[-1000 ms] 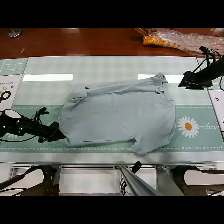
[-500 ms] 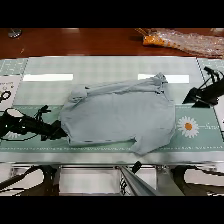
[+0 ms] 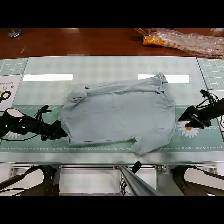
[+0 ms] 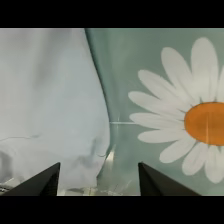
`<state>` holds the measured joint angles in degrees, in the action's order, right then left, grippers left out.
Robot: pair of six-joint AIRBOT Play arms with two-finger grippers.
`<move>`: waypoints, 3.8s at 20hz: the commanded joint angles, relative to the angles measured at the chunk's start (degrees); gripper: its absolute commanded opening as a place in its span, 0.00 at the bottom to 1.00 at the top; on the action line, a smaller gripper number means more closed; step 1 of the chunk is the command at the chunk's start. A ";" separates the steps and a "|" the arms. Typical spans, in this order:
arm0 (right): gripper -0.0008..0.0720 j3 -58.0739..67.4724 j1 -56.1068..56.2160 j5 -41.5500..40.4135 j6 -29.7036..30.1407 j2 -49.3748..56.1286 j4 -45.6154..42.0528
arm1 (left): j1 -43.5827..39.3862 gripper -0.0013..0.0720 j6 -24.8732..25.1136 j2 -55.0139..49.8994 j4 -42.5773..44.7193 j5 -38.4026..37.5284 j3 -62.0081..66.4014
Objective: Fold the shirts.
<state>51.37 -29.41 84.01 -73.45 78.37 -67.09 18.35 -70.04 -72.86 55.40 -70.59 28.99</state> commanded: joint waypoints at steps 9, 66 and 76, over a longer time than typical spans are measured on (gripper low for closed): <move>0.63 -9.60 13.14 -12.76 -0.90 -0.24 2.25 | -0.04 0.04 0.39 -0.04 0.04 0.98 0.00; 0.05 57.53 27.67 -26.97 -10.99 20.41 -13.00 | -9.51 0.04 -0.48 -8.52 -3.58 18.25 43.28; 0.05 57.53 27.67 -34.86 -10.99 30.25 -13.40 | -11.96 0.04 -0.44 -19.06 -3.28 27.19 46.18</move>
<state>108.90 -1.76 49.56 -84.07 106.26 -80.42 6.85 -70.67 -89.19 51.86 -43.92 74.89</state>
